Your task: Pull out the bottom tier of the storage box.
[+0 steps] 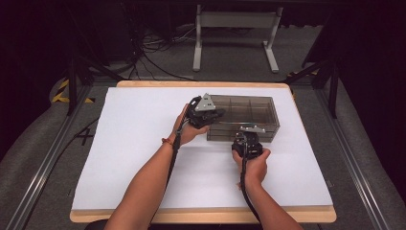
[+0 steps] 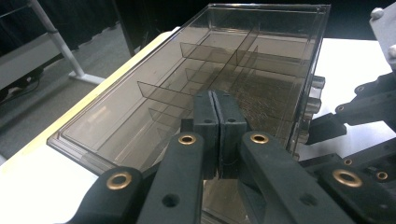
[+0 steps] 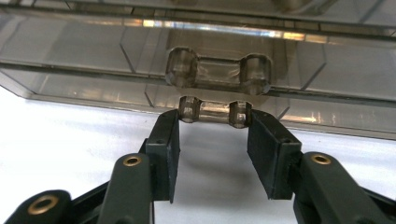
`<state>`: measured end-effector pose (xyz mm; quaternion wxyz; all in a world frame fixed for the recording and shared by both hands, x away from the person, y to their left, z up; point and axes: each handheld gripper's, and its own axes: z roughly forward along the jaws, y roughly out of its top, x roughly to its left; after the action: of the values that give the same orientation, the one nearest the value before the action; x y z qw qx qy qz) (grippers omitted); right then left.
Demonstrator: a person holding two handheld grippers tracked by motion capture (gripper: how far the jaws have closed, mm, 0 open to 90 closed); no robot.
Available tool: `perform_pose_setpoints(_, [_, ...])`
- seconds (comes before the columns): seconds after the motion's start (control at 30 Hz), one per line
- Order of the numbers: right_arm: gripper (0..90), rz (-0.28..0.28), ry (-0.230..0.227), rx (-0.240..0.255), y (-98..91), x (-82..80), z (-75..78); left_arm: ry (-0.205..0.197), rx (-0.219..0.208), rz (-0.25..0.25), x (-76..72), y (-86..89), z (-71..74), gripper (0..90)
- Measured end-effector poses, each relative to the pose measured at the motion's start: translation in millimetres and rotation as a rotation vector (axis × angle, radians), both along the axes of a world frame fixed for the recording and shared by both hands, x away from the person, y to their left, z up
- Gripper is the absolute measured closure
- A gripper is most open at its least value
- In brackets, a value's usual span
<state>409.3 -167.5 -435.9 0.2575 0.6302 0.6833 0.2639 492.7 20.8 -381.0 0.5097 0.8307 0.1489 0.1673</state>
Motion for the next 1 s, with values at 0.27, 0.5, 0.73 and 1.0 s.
perform_pose_setpoints(0.27, [56.5, 0.008, -0.007, 0.009, -1.7, -0.6, -1.2, -0.001, 0.005, 0.0, 0.2, -0.7, 0.6, 88.9])
perform_pose_setpoints(0.5, [56.6, 0.017, -0.01, 0.007, -2.5, -1.1, -1.8, -0.002, 0.008, 0.001, 0.0, -1.1, 0.8, 88.8])
perform_pose_setpoints(0.73, [56.6, 0.019, -0.014, 0.006, -2.5, -1.9, -2.2, -0.001, -0.003, 0.002, 0.9, -0.6, -0.1, 88.8])
perform_pose_setpoints(1.0, [56.6, 0.022, -0.018, 0.018, -3.7, -3.9, -1.4, 0.001, -0.01, 0.0, 2.3, -0.8, -0.8, 88.7])
